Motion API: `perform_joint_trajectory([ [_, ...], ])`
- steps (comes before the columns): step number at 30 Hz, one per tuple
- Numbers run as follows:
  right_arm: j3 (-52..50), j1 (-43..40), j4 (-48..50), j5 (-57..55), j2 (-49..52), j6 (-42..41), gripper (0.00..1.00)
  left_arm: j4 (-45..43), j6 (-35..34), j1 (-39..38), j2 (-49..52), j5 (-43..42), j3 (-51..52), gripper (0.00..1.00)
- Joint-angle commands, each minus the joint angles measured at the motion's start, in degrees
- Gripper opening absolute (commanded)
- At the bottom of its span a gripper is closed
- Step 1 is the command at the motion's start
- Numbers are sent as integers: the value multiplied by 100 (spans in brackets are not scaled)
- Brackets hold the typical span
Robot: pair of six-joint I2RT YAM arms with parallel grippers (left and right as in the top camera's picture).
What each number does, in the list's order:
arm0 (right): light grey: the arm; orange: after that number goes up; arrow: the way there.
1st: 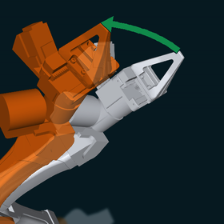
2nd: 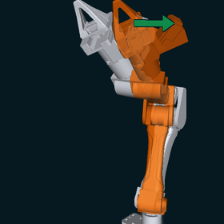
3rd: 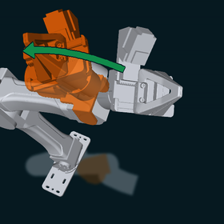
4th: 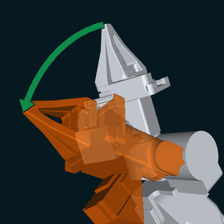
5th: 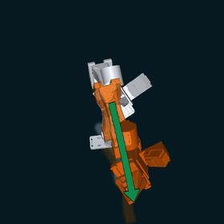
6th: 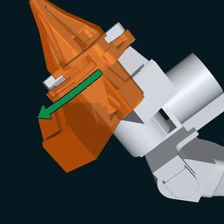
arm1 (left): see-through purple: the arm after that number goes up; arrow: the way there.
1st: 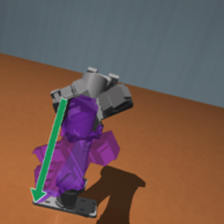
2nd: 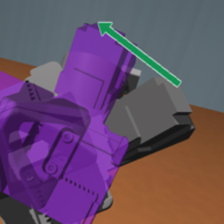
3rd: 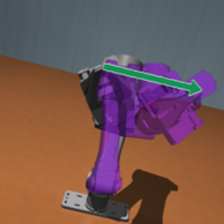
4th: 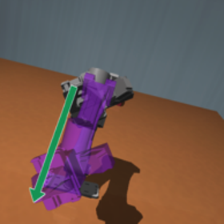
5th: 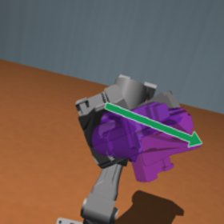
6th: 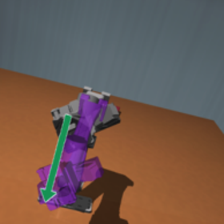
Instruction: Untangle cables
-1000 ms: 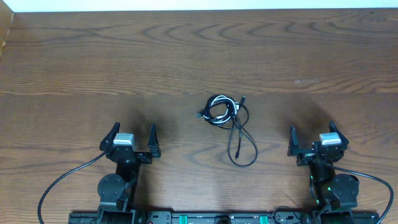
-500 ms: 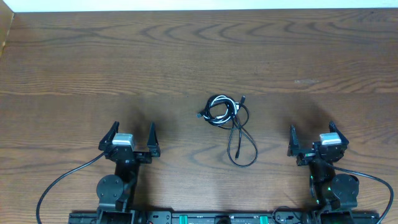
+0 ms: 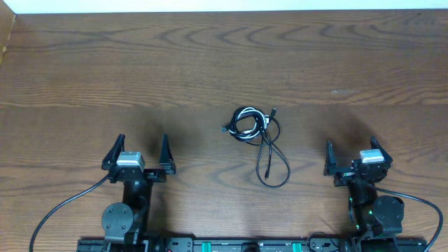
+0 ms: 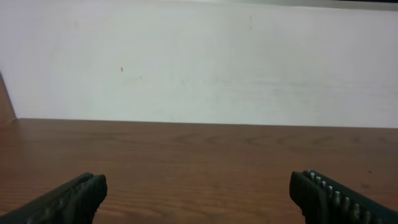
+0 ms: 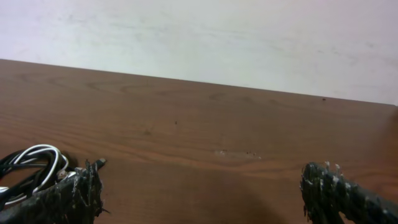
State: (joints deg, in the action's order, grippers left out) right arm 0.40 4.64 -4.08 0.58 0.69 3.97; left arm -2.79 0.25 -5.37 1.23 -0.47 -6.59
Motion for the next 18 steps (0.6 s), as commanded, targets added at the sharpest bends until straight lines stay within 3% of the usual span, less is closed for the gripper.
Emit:
perform_joint_trajectory([
  [1, -11, 33, -22, -22, -31, -9, 99, -11, 79, -17, 11, 118, -181, 100],
  [18, -11, 33, -22, -20, -31, -9, 99, -11, 79, -17, 13, 118, -433, 100],
])
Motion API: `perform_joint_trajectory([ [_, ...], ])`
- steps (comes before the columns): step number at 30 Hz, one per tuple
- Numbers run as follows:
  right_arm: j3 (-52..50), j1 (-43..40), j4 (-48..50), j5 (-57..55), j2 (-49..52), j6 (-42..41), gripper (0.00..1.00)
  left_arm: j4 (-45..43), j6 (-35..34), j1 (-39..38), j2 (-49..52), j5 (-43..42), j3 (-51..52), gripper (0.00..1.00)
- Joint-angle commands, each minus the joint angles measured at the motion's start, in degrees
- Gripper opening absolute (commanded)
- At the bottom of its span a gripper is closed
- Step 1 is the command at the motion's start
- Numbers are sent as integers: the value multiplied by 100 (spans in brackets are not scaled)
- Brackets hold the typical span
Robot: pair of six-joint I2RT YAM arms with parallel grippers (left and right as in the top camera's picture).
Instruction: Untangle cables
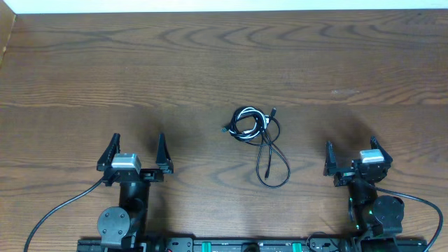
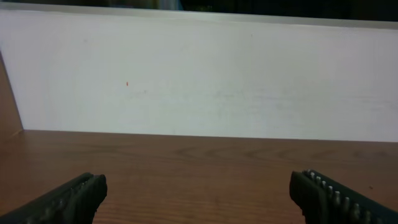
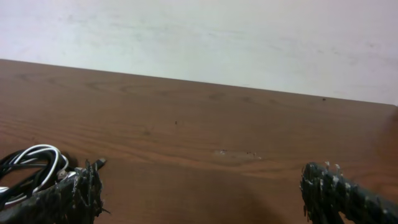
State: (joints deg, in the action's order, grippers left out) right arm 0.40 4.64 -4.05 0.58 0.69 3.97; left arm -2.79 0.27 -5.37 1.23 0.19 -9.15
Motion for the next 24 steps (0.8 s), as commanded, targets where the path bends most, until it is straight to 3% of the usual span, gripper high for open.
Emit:
perform_joint_trajectory([
  [1, -11, 33, -22, -22, -31, -9, 99, -11, 76, -17, 13, 52, -177, 100],
  [24, -11, 33, -24, -22, -31, -9, 99, -13, 79, -17, 280, 98, -664, 100],
])
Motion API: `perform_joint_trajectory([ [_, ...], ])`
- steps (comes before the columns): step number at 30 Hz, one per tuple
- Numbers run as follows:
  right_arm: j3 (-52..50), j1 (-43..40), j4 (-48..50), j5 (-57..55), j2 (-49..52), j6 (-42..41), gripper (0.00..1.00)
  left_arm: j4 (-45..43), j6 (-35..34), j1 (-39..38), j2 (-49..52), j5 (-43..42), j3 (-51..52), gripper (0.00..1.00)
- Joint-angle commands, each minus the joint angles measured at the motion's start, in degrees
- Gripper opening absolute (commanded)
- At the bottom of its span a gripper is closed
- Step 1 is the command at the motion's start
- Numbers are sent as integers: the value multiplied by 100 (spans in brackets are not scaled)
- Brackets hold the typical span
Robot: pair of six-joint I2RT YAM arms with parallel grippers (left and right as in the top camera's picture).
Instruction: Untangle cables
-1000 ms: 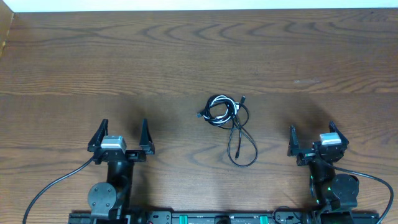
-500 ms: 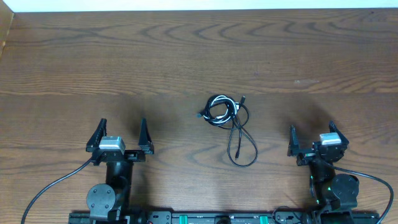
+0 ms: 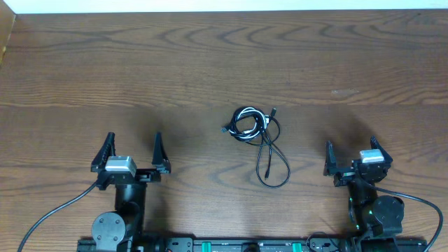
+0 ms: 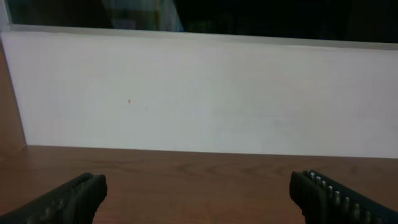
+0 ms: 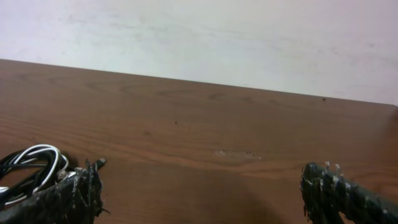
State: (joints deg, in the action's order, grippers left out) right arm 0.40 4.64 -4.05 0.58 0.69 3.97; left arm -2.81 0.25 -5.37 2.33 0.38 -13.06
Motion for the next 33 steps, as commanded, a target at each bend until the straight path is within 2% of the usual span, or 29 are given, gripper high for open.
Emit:
perform_joint_trajectory([
  [1, -11, 33, -24, -22, -31, -9, 99, -11, 79, -17, 264, 76, -330, 100],
  [16, -11, 33, -24, -20, -31, -9, 99, -9, -96, -20, 1875, 48, -1252, 100],
  [33, -11, 33, -24, -22, -31, -9, 99, 691, -269, -17, 2282, 52, -1624, 100],
])
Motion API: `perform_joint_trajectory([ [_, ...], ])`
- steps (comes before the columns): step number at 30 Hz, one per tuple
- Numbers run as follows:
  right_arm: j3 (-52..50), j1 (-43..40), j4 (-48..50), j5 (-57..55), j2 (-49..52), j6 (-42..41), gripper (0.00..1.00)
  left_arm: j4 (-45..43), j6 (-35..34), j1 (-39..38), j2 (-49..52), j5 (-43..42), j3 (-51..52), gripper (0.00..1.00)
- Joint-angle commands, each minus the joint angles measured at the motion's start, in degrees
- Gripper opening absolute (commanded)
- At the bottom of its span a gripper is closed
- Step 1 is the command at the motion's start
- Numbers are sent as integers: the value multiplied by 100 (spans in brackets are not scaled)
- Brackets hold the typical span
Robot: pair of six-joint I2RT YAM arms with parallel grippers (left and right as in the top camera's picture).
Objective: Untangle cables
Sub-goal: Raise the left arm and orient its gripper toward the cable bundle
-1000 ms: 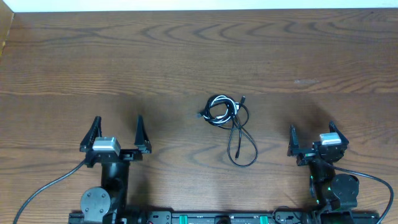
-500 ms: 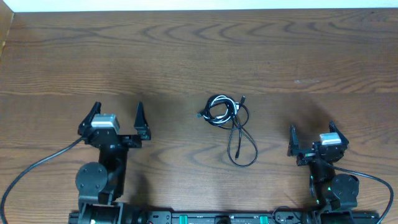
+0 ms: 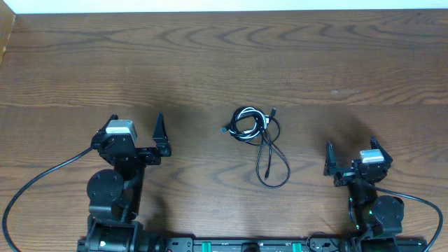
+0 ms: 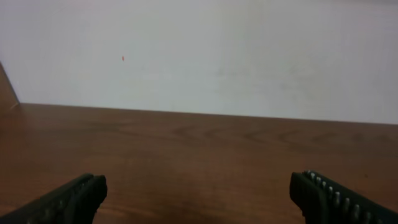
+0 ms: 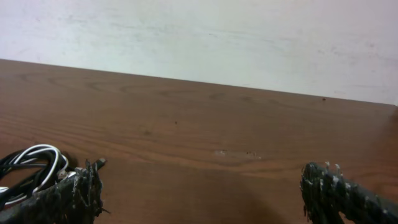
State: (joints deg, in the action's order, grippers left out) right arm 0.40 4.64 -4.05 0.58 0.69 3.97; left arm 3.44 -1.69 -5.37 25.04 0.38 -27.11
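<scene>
A small tangle of black and white cables [image 3: 246, 122] lies in the middle of the table, and a black loop [image 3: 271, 170] trails from it toward the front. My left gripper [image 3: 136, 126] stands open to the left of the tangle, well apart from it. In the left wrist view its fingers [image 4: 67, 201] frame bare wood and no cable shows. My right gripper [image 3: 351, 149] stands open at the right front, also apart from the cables. The right wrist view shows the white-and-black coil [image 5: 32, 163] just beyond its left finger [image 5: 68, 194].
The brown wooden table [image 3: 210, 56] runs back to a white wall [image 5: 205, 37]. A raised wooden edge [image 3: 7, 35] stands at the far left. The arm bases and their black leads [image 3: 42, 192] sit along the front edge.
My left gripper has moved away from the front edge. Its camera now looks lower, showing more table and less wall. The right arm and the cables have not moved.
Both grippers were open near the front edge with the cable tangle between them. The left gripper then stood slightly further left with its view raised up the wall to a dark strip. Now it is further out, looking down at the table. The right never moved.
</scene>
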Motion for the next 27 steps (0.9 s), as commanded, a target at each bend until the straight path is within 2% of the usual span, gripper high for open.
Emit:
perform_joint_trajectory([
  [1, -11, 33, -24, -22, -31, -9, 99, 70, -74, -17, 22, 52, -219, 100],
  [10, -11, 33, -24, -20, -31, -9, 99, 149, -361, -20, 450, 48, -435, 100],
  [19, -11, 33, -24, -22, -31, -9, 99, 1008, -354, -20, 1327, 15, -1349, 100],
  [27, -11, 33, -24, -22, -31, -9, 99, 1386, -356, -20, 1794, 4, -1622, 100],
])
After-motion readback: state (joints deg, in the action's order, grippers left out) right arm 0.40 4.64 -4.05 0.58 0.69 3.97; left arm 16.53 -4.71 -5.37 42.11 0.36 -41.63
